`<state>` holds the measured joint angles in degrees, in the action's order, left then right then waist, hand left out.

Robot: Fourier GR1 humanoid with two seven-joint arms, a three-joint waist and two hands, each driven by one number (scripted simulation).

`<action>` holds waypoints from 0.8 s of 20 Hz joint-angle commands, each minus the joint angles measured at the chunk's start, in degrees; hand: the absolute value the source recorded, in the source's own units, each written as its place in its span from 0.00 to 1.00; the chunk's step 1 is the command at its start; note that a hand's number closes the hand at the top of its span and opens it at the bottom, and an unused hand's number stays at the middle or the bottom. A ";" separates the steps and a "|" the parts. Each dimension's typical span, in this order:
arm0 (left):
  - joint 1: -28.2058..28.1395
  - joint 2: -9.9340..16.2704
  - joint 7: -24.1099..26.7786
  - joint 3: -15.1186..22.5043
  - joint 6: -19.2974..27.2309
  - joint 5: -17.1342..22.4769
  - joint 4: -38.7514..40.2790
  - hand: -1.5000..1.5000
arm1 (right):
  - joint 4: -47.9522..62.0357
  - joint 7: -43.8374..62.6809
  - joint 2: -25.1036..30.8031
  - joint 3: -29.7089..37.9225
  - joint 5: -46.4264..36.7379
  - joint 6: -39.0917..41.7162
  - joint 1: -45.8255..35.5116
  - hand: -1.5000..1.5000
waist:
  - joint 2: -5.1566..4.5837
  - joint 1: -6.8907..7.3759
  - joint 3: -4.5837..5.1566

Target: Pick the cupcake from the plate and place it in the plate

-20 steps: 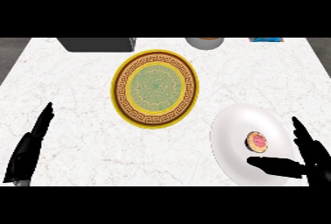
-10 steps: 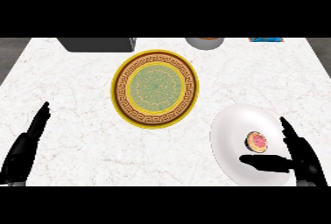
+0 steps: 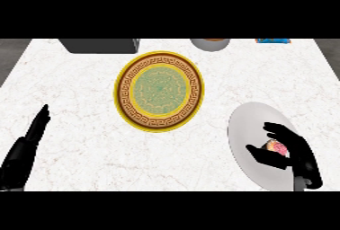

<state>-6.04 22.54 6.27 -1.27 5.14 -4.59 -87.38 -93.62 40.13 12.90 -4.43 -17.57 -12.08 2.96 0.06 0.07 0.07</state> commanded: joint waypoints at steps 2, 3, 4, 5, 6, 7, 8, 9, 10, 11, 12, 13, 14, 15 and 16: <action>-1.14 -2.26 5.54 -1.94 -1.13 -1.92 4.52 0.50 | 0.83 -5.70 -2.50 0.41 -1.73 -1.63 3.14 1.00 | -0.02 -0.07 -0.07; -0.97 -3.02 -0.08 -0.75 -0.05 -3.63 -0.69 0.50 | 7.17 -6.11 -3.18 1.67 -1.92 -1.47 -3.35 1.00 | -0.04 0.12 -0.08; 0.34 -2.56 2.58 -2.64 -1.79 -2.75 2.95 0.50 | 6.06 -7.51 -0.31 4.61 0.29 1.60 -2.28 1.00 | -0.04 0.01 -0.08; 0.41 -2.29 1.87 -3.75 -2.80 -2.91 1.76 0.50 | 3.43 -6.76 -1.18 3.17 -1.58 1.40 0.46 1.00 | -0.03 -0.04 -0.07; -1.63 -4.12 -0.51 -1.00 -0.58 -5.02 -2.05 0.50 | 3.92 -9.32 -2.13 2.41 -2.62 -0.64 2.72 1.00 | -0.01 -0.03 -0.08; 3.08 -1.84 2.22 -4.45 -4.36 -2.29 5.31 0.50 | 6.29 -5.74 -2.69 1.76 -4.81 -0.73 -3.11 1.00 | -0.06 -0.02 -0.07; 1.06 -2.42 2.29 -2.66 -2.25 -2.67 3.63 0.50 | 8.53 -6.00 4.00 2.76 -3.28 5.53 -8.94 1.00 | -0.19 0.60 -0.06; 2.34 -2.94 1.23 -1.62 -1.59 -3.25 2.75 0.50 | 11.04 -9.81 8.05 1.45 -4.43 9.16 -10.02 1.00 | -0.47 1.43 -0.11; 2.46 -2.42 1.43 -1.01 -2.94 -2.93 2.20 0.50 | 11.87 -11.30 11.42 0.08 -5.73 12.53 -12.34 1.00 | -0.76 2.74 -0.12; 3.46 -2.21 1.63 -0.96 -2.80 -3.30 2.56 0.50 | 11.85 -12.47 15.15 -2.12 -7.95 16.12 -13.62 1.00 | -1.08 3.61 -0.03; 4.05 -1.66 1.49 -0.85 -3.59 -3.05 1.91 0.50 | 13.05 -14.91 17.76 -3.61 -9.49 18.52 -15.16 1.00 | -1.42 5.03 -0.08; 4.46 -2.41 1.78 0.06 -3.40 -3.44 1.90 0.50 | 13.83 -16.56 20.41 -5.52 -11.25 21.28 -16.72 1.00 | -1.93 6.40 -0.01; 4.22 -2.70 1.45 0.09 -3.49 -3.11 1.46 0.50 | 16.76 -20.60 21.72 -5.83 -11.98 21.81 -17.39 1.00 | -1.72 6.04 -0.23; 4.21 -2.88 1.95 0.81 -3.25 -4.02 1.77 0.50 | 19.05 -22.67 23.54 -4.97 -12.09 22.92 -20.69 1.00 | -1.66 5.77 -0.23; 4.95 -2.68 0.89 -0.07 -3.10 -3.54 2.08 0.50 | 21.00 -25.86 25.26 -4.87 -13.23 23.04 -22.70 1.00 | -1.48 5.11 -0.25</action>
<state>-2.36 20.03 7.77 -1.68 2.16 -7.91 -85.36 -78.56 22.30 30.86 -7.82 -27.44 5.78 -13.15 -1.23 4.53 -0.06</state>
